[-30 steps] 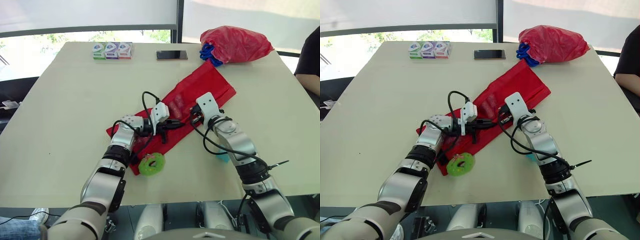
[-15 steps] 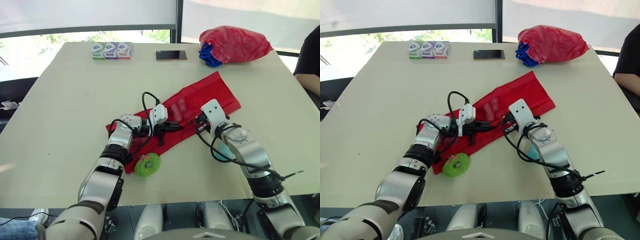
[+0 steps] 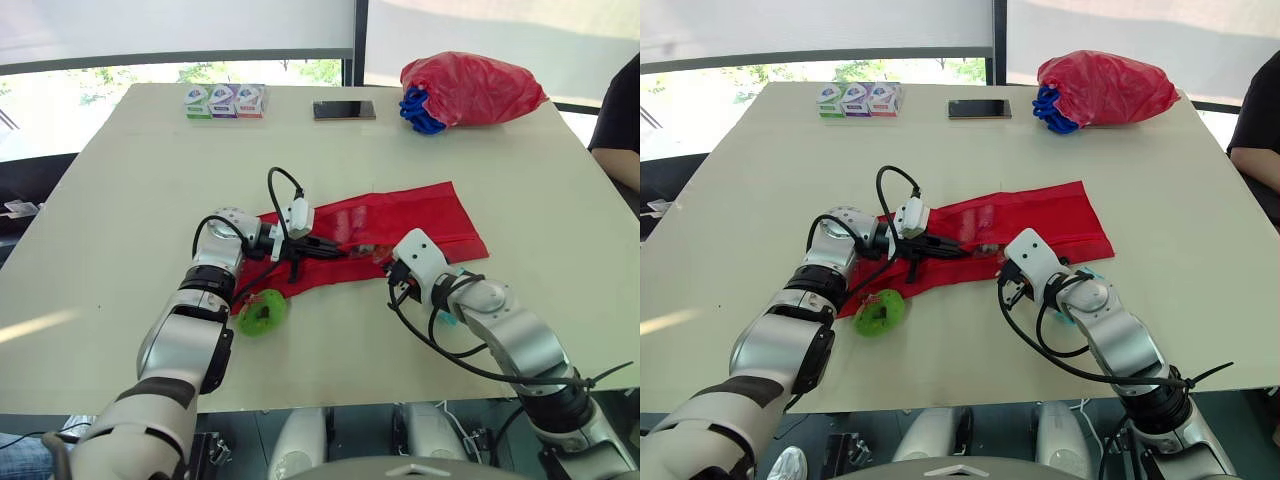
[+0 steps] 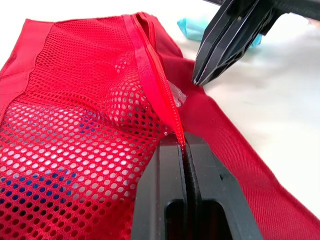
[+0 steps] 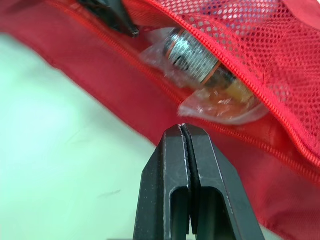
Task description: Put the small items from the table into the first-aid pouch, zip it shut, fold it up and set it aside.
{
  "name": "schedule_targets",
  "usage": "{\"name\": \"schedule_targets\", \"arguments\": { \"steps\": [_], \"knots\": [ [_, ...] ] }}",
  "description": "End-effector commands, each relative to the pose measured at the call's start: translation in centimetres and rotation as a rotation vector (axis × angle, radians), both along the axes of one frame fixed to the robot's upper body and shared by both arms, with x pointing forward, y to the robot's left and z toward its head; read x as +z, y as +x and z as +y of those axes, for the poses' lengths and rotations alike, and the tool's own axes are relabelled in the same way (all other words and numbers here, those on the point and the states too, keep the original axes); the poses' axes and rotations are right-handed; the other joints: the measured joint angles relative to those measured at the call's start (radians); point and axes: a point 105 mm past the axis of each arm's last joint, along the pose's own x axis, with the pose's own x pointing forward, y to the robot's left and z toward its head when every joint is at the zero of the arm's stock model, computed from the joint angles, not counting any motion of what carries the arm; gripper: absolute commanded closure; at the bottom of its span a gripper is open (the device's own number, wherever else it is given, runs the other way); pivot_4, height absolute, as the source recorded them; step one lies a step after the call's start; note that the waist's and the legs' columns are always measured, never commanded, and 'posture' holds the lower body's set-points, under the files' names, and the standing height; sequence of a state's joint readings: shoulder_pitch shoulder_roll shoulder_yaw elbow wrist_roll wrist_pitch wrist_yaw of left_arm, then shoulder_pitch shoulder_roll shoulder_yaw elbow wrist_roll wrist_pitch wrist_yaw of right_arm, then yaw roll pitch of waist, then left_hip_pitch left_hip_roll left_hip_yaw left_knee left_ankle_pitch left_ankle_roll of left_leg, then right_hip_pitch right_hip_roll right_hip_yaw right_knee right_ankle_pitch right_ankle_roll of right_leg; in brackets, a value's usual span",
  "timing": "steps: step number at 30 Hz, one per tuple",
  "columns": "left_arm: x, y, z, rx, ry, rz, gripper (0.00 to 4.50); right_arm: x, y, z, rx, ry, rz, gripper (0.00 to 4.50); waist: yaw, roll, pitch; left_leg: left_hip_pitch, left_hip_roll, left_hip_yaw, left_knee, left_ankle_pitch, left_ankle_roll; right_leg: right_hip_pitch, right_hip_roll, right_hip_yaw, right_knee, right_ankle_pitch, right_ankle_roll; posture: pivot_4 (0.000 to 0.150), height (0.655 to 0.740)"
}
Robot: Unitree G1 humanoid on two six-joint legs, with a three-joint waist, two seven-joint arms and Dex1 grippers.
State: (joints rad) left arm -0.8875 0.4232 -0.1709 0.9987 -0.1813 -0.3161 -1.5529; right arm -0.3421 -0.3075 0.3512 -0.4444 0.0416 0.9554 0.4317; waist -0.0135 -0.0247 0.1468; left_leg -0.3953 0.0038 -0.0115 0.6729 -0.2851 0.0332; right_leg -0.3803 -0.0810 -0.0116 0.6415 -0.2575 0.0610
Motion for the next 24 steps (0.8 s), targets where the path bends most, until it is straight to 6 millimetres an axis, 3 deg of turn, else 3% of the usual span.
{"name": "schedule_targets", "arguments": {
  "steps": [1, 14, 24],
  "knots": [
    [0.5, -1.0, -0.9, -0.099, -0.021, -0.01, 4.5, 1.3, 1.4, 0.1, -0.04, 0.012, -0.085, 4.48, -0.001, 0.0, 0.0, 0.0, 0.0, 0.0, 0.0, 0.0, 0.0, 0.0, 0.0, 0.0, 0.0, 0.0, 0.0, 0.15, 0.74],
    [-0.4, -1.6, -1.2, -0.128, -0.008, -0.004, 4.5, 2.2, 3.0, 0.4, -0.089, 0.073, -0.2, 4.48, -0.002, 0.0, 0.0, 0.0, 0.0, 0.0, 0.0, 0.0, 0.0, 0.0, 0.0, 0.0, 0.0, 0.0, 0.0, 0.15, 0.74],
    [-0.5, -1.3, -0.7, -0.111, 0.005, -0.01, 4.5, 1.6, 0.9, -1.0, -0.038, 0.024, -0.156, 4.48, -0.001, 0.0, 0.0, 0.0, 0.0, 0.0, 0.0, 0.0, 0.0, 0.0, 0.0, 0.0, 0.0, 0.0, 0.0, 0.15, 0.74]
  ]
}}
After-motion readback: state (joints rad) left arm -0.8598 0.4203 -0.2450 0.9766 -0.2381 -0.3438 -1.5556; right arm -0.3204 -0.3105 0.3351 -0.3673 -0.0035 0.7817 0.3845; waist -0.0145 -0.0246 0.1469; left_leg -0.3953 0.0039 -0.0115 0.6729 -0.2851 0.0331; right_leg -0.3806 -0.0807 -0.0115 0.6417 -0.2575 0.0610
